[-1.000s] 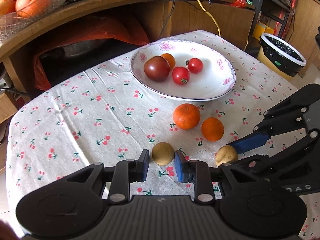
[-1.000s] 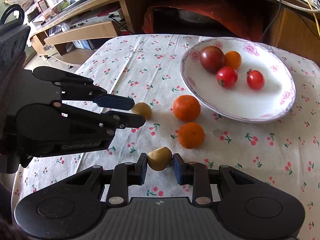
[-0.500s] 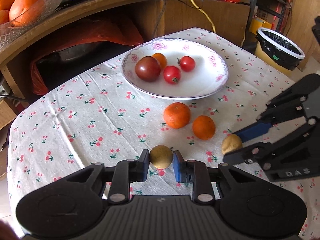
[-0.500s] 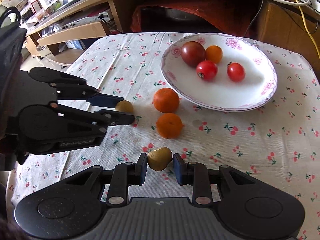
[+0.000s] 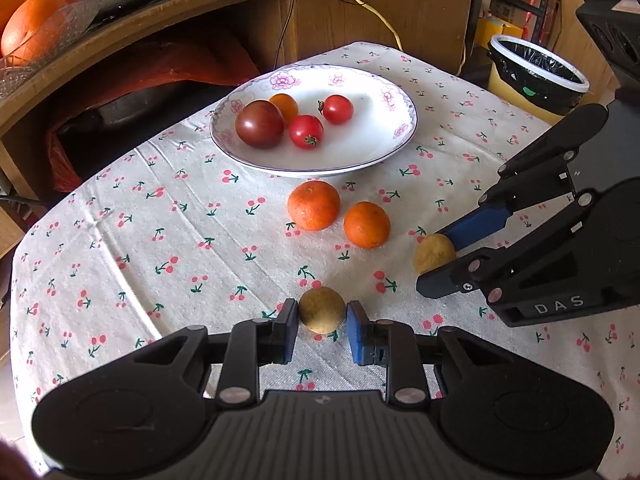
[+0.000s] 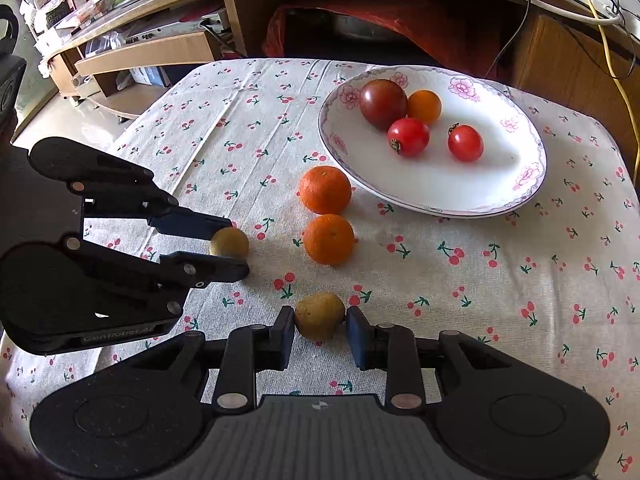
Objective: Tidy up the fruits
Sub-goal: 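Grasp a small potato with the left tool while the right tool grasps another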
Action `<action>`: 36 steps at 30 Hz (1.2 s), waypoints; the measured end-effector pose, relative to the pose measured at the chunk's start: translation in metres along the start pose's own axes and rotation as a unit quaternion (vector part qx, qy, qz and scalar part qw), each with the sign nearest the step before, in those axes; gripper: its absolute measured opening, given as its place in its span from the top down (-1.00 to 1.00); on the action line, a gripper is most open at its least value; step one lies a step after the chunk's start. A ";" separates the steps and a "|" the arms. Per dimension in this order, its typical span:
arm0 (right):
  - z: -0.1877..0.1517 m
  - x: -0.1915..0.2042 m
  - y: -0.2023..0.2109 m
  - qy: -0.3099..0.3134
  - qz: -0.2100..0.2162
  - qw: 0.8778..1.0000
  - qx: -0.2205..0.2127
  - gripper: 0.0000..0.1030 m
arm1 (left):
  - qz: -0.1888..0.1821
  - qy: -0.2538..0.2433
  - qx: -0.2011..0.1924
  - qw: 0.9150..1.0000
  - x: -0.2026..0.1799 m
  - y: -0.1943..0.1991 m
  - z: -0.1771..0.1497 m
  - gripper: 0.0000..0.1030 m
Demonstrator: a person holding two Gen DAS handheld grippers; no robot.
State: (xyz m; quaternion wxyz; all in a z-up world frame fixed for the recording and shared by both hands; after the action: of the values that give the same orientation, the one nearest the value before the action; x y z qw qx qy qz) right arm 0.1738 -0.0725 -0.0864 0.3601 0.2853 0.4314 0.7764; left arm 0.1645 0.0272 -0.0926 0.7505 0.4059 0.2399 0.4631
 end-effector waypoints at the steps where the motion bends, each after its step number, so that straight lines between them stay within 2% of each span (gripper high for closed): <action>1: 0.000 0.000 0.000 0.000 0.000 1.000 0.000 0.50 | -0.001 0.000 -0.001 1.000 0.000 0.000 0.000 0.32; 9: 0.001 0.002 -0.001 0.006 0.000 1.000 0.003 0.40 | -0.002 0.000 -0.004 1.000 0.003 0.002 -0.003 0.23; 18: 0.002 -0.001 0.000 -0.001 -0.004 1.000 -0.004 0.40 | 0.000 0.004 -0.003 1.000 0.003 0.002 -0.003 0.21; 24: 0.001 -0.002 -0.001 0.004 -0.008 1.000 -0.002 0.42 | 0.001 0.004 -0.002 1.000 0.002 0.002 -0.004 0.27; 27: 0.002 -0.003 -0.001 0.006 -0.017 1.000 -0.003 0.54 | 0.001 0.004 -0.001 1.000 0.001 0.003 -0.004 0.33; 36: 0.002 -0.002 0.001 0.005 -0.013 1.000 -0.001 0.55 | 0.002 0.004 -0.003 1.000 0.001 0.003 -0.001 0.35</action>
State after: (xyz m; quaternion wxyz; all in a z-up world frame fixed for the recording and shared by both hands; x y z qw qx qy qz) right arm 0.1762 -0.0734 -0.0853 0.3680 0.2757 0.4361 0.7736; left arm 0.1630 0.0292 -0.0908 0.7501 0.4024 0.2406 0.4664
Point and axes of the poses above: each gripper's, at about its wrist camera, not at the fingertips, and y roughly against the way its jaws point, x to its left, z to its top, the point moved 7 cm from there along -y, roughly the way its jaws point, and after that the axes turned 1 degree about -y, right-handed, at the moved point
